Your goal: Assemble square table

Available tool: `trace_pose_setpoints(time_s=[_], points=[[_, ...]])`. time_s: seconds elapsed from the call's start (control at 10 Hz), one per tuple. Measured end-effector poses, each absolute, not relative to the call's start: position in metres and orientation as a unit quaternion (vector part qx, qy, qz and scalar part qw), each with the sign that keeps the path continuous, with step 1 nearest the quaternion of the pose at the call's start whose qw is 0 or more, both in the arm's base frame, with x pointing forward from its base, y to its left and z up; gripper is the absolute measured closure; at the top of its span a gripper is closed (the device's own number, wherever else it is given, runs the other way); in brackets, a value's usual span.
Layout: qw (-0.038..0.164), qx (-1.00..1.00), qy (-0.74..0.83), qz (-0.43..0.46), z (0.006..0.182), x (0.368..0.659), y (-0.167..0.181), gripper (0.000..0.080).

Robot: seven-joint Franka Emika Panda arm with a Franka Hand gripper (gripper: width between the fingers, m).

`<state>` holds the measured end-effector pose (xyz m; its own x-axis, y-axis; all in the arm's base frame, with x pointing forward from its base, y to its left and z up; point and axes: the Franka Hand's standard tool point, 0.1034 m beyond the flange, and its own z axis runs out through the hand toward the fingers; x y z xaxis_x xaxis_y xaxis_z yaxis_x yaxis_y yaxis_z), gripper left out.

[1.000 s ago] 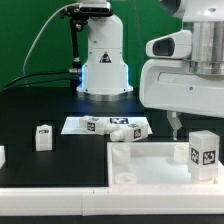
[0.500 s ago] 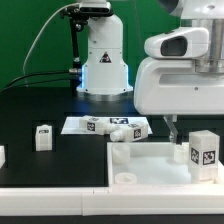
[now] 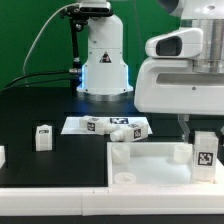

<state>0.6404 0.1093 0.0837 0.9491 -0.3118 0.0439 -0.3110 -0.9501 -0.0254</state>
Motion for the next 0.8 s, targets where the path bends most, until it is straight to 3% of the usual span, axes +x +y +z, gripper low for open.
trace_pose_setpoints(time_s=[0.4, 0.8], points=[[0.019, -0.913, 0.407, -0.022, 0.083, 0.641, 0.11, 0.0515], [0.056, -0.743, 0.667, -0.007, 0.082, 0.639, 0.119, 0.0515]])
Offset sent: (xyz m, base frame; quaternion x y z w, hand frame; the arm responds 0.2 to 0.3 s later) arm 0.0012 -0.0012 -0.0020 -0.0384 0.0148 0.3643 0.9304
